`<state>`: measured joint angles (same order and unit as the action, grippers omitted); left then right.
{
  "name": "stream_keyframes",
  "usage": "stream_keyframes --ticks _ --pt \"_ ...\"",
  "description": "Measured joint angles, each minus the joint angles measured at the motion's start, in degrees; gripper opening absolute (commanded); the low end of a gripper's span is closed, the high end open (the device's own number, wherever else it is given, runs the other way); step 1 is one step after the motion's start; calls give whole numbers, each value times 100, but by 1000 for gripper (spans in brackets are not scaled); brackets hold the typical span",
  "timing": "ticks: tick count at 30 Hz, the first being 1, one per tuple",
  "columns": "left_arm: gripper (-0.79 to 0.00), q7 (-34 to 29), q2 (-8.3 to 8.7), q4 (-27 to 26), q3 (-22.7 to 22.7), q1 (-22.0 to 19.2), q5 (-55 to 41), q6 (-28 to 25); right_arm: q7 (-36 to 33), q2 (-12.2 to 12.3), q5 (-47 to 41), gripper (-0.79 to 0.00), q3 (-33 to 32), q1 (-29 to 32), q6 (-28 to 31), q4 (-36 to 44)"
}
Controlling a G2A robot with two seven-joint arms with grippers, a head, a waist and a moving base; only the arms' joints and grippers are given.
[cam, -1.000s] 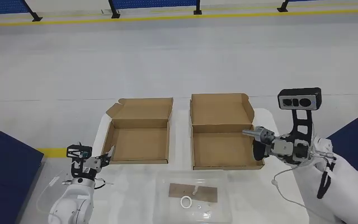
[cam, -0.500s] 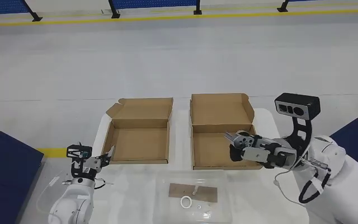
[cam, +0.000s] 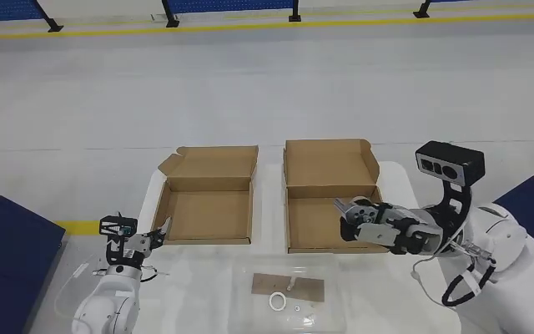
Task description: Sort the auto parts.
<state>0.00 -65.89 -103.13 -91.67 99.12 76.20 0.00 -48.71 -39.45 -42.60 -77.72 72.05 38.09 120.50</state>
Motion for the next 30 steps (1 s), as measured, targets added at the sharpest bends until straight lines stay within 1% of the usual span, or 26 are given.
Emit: stream_keyframes --ticks 3,5,8,13,18,21,24,30 --pt "0 0 0 0 0 0 0 0 8 -25 48 -785 -40 51 -14 27" --pt "0 0 0 0 0 0 0 0 13 -46 -94 -785 -23 90 3 31" --pt "0 0 0 0 0 0 0 0 -93 -86 -559 -785 51 128 59 -22" --pt "0 0 0 0 0 0 0 0 -462 -173 -1658 -785 250 103 11 -184" --pt "0 0 0 0 0 0 0 0 -912 -273 -2752 -785 395 5 -263 -388" --pt "0 0 0 0 0 0 0 0 -1121 -332 -3195 -785 438 -39 -438 -504" --pt "0 0 0 0 0 0 0 0 -1287 -387 -3430 -785 456 -76 -595 -605" --pt "0 0 0 0 0 0 0 0 -1335 -411 -3434 -785 445 -96 -626 -645"
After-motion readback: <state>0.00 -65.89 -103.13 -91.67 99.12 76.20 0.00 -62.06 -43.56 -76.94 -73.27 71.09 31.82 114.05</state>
